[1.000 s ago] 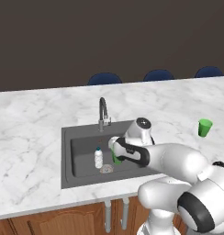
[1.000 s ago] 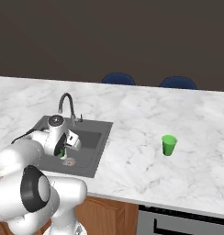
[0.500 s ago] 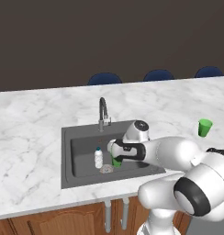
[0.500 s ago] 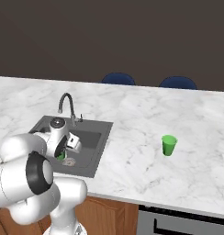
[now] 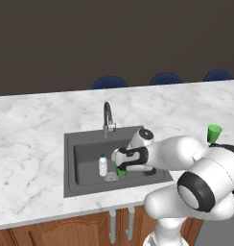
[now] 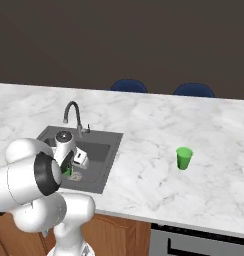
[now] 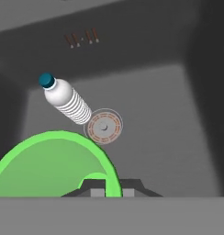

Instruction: Pick the cup and cup and place them in the sink. Then turn on the water.

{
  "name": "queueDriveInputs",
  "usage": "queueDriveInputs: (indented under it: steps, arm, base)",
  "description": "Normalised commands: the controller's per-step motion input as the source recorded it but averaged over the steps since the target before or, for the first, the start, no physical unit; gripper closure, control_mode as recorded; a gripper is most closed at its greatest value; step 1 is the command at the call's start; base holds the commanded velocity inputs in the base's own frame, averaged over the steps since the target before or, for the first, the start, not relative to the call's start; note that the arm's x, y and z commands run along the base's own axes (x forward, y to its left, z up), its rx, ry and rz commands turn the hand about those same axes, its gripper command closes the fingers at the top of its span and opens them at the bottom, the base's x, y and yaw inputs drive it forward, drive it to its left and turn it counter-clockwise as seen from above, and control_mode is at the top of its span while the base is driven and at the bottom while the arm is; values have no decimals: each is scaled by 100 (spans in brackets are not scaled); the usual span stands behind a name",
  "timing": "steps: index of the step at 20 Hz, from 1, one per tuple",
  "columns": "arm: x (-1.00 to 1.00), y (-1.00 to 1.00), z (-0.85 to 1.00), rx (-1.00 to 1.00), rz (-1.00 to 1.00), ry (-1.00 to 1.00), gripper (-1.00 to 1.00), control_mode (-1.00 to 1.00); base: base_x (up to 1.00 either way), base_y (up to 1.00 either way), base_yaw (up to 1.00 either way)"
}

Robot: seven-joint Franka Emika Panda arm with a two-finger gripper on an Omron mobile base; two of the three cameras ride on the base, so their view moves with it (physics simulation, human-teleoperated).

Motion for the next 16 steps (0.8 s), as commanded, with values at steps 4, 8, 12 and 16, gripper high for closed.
queueDriveInputs:
  steps: [4,8,12,16]
  arm:
    - [1,-1,-22,0,0,-1,100,-100]
    - [3,-6,-16,0,0,-2,100,-100]
    - [4,-8,-14,0,0,-2,100,-100]
    - [2,-8,-12,0,0,-2,100,-100]
  base:
    - [0,0,0]
    - [0,0,0]
    - [0,0,0]
    - [0,0,0]
